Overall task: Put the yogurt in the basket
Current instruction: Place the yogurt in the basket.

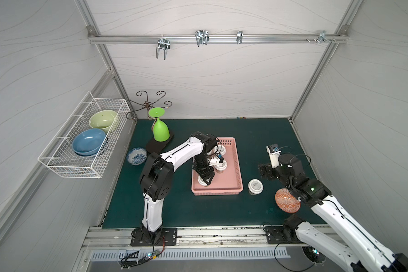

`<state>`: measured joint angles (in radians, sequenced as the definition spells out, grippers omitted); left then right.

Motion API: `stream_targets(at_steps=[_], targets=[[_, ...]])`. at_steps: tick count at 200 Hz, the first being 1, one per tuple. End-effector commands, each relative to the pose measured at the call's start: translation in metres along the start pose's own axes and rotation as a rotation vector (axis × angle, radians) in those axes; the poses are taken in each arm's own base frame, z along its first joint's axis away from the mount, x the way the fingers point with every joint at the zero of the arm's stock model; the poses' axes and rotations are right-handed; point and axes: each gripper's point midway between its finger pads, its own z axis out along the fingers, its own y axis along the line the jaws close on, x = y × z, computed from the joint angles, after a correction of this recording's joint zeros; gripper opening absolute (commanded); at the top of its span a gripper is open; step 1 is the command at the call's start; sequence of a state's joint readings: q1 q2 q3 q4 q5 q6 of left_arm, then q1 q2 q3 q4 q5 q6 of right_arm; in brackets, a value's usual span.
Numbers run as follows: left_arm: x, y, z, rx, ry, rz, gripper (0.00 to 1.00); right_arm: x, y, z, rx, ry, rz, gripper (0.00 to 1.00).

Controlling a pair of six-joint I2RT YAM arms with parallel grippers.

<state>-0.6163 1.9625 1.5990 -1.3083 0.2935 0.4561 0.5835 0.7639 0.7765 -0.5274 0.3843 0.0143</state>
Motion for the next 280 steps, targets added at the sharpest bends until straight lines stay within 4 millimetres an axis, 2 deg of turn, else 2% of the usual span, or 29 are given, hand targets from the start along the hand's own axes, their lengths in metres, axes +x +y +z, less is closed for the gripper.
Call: stream_targets(at_steps=[1, 56, 90, 129, 167, 205, 254, 266, 280], targets=[[-0.004, 0.005, 0.010, -0.006, 0.011, 0.002, 0.64, -0.004, 0.003, 0.000, -0.010, -0.011, 0.021, 0.99], [-0.002, 0.011, 0.019, -0.027, 0.023, 0.002, 0.68, -0.002, 0.006, 0.002, -0.029, 0.014, 0.034, 0.99], [-0.002, 0.009, 0.011, -0.036, -0.002, -0.003, 0.74, -0.001, 0.010, 0.001, -0.048, 0.050, 0.056, 0.99], [-0.003, -0.001, -0.018, -0.067, -0.086, 0.006, 0.82, 0.007, 0.016, -0.001, -0.106, 0.186, 0.224, 0.99], [0.001, -0.008, -0.043, -0.116, -0.171, 0.015, 0.87, 0.030, 0.028, 0.001, -0.204, 0.354, 0.443, 0.99], [0.004, -0.018, -0.066, -0.145, -0.273, 0.002, 0.89, 0.052, 0.038, 0.001, -0.260, 0.484, 0.547, 0.99], [0.016, -0.005, -0.102, -0.223, -0.443, -0.088, 0.91, 0.077, 0.048, 0.006, -0.264, 0.607, 0.586, 0.99], [0.021, 0.001, -0.110, -0.234, -0.486, -0.127, 0.99, 0.081, 0.050, 0.007, -0.272, 0.625, 0.595, 0.99], [0.027, 0.012, -0.119, -0.266, -0.538, -0.188, 0.99, 0.085, 0.054, 0.008, -0.283, 0.645, 0.605, 0.99]])
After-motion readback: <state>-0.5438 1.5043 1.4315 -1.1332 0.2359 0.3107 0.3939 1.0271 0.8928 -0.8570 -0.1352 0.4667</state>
